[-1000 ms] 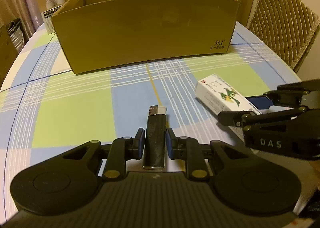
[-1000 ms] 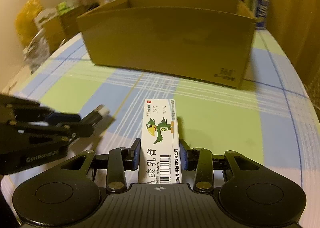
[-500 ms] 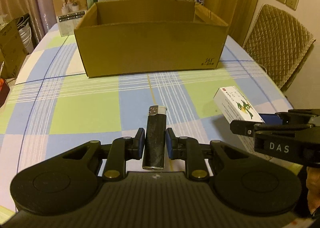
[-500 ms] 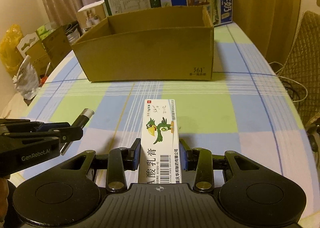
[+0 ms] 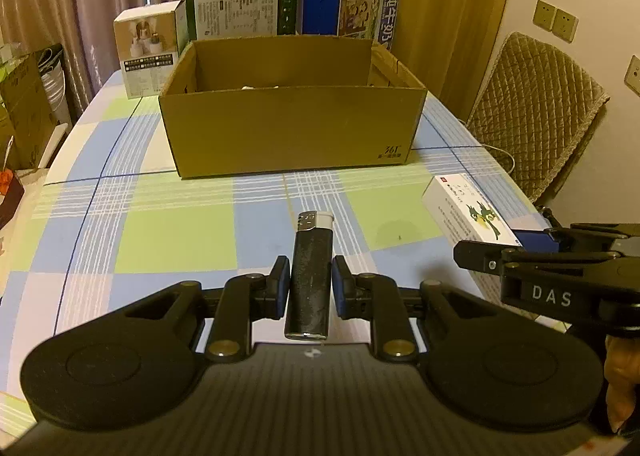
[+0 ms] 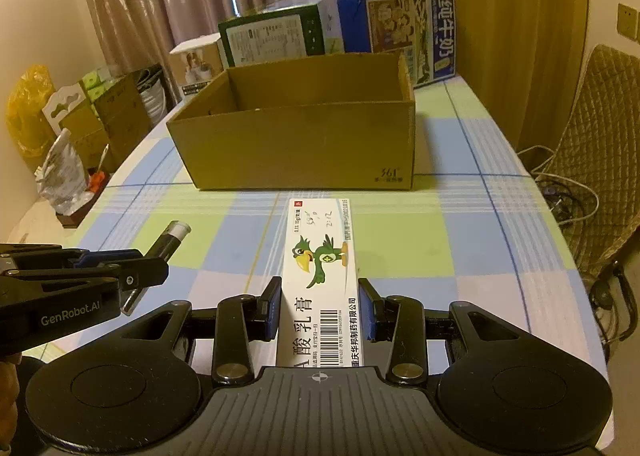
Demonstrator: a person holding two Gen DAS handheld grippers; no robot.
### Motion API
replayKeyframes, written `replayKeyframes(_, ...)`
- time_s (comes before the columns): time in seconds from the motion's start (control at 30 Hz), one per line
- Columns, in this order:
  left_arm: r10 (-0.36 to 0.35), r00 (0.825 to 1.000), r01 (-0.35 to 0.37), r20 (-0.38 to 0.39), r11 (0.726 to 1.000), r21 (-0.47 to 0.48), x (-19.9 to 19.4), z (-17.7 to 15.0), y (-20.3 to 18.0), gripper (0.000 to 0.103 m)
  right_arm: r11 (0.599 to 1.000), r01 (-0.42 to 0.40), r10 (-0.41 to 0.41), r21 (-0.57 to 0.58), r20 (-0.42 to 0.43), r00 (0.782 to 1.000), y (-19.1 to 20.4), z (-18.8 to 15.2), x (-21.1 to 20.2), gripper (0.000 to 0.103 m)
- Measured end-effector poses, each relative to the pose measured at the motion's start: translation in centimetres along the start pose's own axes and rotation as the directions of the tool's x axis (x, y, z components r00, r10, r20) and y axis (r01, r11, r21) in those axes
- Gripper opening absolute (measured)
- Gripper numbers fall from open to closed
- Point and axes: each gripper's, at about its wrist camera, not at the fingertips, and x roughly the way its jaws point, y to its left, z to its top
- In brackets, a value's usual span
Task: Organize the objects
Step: 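Lift and carry the lighter with the left tool while the right tool carries the medicine box to the box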
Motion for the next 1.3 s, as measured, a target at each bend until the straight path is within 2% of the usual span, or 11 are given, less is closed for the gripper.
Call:
replayKeyframes(0.57,-0.002,1.0,0.002,0.022,1.0,0.007,-1.6,0.5,-0.5,0.018,1.0,0.003,-0.003,-0.016,0.023,1.0,0.1,0.4,-1.4,0.035)
replayKeyframes(1.3,-0.006,1.0,0.006,0.022,1.0,0.014,-1.6,1.1,-0.6,0.018,1.0,0.004,-0.003,-0.021,0.025,1.0,-0.1,0.8,-1.4,0.035)
